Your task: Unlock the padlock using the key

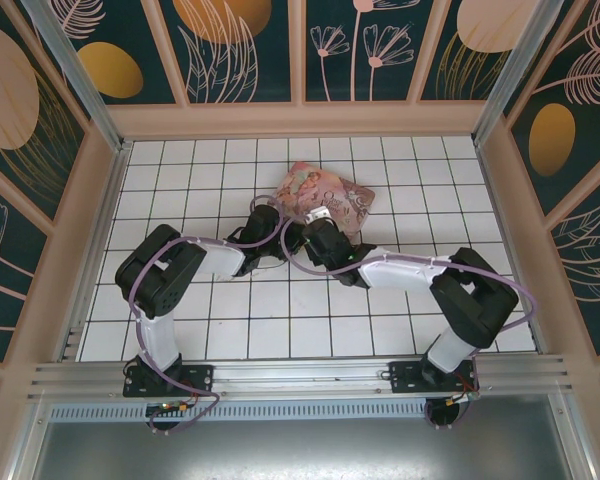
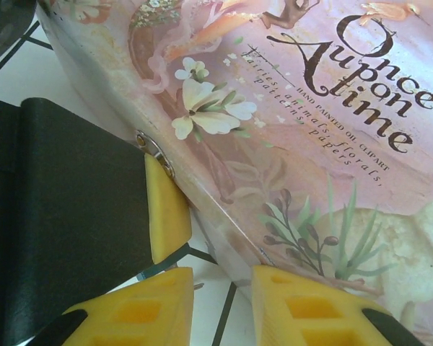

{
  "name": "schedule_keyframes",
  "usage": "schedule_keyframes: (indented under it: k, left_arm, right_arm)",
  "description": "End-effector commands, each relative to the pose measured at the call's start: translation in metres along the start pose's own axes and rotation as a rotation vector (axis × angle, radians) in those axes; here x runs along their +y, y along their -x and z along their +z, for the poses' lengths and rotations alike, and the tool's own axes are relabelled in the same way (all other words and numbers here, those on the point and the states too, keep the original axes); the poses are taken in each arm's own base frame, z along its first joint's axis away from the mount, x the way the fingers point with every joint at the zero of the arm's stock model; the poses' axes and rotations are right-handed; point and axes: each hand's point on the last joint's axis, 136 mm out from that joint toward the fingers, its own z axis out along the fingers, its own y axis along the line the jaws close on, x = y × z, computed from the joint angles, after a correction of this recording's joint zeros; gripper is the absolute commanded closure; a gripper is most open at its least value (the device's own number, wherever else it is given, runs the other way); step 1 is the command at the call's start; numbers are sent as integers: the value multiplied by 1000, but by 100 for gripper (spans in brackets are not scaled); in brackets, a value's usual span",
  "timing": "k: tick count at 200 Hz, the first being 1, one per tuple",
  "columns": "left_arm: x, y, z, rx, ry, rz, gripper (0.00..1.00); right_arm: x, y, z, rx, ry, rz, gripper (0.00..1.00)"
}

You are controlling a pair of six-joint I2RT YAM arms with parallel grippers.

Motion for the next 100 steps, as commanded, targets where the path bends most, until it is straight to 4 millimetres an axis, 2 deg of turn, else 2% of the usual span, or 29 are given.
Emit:
schedule_keyframes:
  k: [1,28,56,73,100]
  left_arm:
    - [-38,-10,1,55,-109,33,100]
    - [-39,-11,1,56,-110,35,100]
    - [-41,-11,-1,57,-113,39,100]
    - [-41,-10,-2,55,-108,41,100]
    - [-42,-10,-3,55,-107,44,100]
  right_arm:
    - [13,-15,-2,31,43,-23,72]
    - [13,-2,-24,-25,93,45,70]
    - [19,-3,-39,-42,138,56,69]
    - [21,-11,-39,-29,139,34,69]
    - [16,-26,-27,0,84,-2,70]
